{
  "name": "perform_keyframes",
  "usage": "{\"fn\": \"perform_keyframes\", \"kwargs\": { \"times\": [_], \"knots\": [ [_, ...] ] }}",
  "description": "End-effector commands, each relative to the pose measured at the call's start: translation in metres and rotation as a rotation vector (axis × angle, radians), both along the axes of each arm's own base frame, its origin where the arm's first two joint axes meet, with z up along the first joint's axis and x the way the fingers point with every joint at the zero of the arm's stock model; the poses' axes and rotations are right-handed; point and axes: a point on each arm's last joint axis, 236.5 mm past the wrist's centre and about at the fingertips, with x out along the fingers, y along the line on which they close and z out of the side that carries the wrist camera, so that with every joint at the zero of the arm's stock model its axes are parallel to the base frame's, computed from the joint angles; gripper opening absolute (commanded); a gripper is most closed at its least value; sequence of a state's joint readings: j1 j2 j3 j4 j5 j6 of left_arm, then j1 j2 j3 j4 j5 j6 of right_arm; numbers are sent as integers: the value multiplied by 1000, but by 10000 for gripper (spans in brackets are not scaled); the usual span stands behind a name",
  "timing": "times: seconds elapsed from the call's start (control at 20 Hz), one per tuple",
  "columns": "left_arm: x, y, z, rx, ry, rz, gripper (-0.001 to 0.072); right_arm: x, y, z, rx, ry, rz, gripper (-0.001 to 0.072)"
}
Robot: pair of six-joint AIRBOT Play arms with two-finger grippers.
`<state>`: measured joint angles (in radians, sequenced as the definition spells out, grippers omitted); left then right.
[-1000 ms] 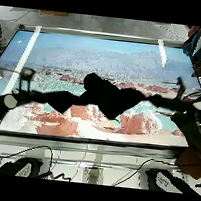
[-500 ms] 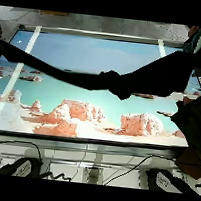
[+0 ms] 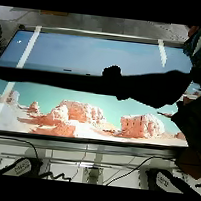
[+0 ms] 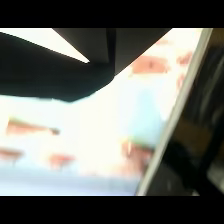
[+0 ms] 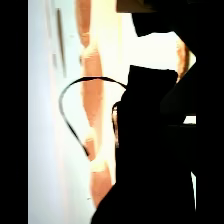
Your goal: Fold the clothes and pants, and hang the long-sleeved shirts on hangers.
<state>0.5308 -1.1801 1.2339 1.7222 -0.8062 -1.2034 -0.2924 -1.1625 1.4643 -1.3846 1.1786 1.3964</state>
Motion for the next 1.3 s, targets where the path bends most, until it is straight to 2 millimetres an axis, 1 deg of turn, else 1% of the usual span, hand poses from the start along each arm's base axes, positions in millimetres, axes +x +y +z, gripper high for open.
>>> {"fn": "perform_keyframes", "kwargs": {
  "times": [0.0,0.1,0.2,0.3,0.4,0.45,0.5,0.55,0.65,0.8,0.95,1.0,1.05,1.1,1.15,1.25],
  "knots": [
    [-66,14,-83,-13,370,39,9,-43,5,-57,20,232,8,23],
    [-87,11,-111,-26,455,40,9,-68,10,-85,34,311,9,23],
    [-104,8,-127,-42,521,45,9,-98,17,-103,44,383,13,23],
    [-125,10,-134,-37,604,61,10,-137,25,-118,57,476,21,23],
    [-147,13,-137,-25,698,82,9,-177,34,-127,70,574,30,24],
    [-154,12,-139,-39,716,91,9,-197,40,-131,83,627,37,24],
    [-159,10,-142,-47,740,85,9,-211,44,-133,91,659,42,24],
    [-163,8,-145,-51,761,71,9,-220,46,-134,92,673,43,24],
    [-170,4,-150,-64,795,63,9,-224,46,-133,83,667,40,24],
    [-182,-11,-161,-107,860,-4,9,-220,42,-132,69,645,33,25],
    [-193,-16,-170,-132,892,-3,13,-216,41,-132,64,628,31,27],
    [-193,-17,-171,-140,889,-1,139,-213,40,-132,61,615,29,144],
    [-193,-17,-171,-140,887,-2,420,-209,39,-131,55,599,27,454],
    [-190,-16,-171,-135,878,-4,720,-206,38,-131,50,585,29,720],
    [-189,-16,-170,-132,874,-4,720,-201,36,-130,43,565,27,696],
    [-186,-14,-170,-122,863,-9,720,-186,32,-127,26,500,19,695]
  ]
}}
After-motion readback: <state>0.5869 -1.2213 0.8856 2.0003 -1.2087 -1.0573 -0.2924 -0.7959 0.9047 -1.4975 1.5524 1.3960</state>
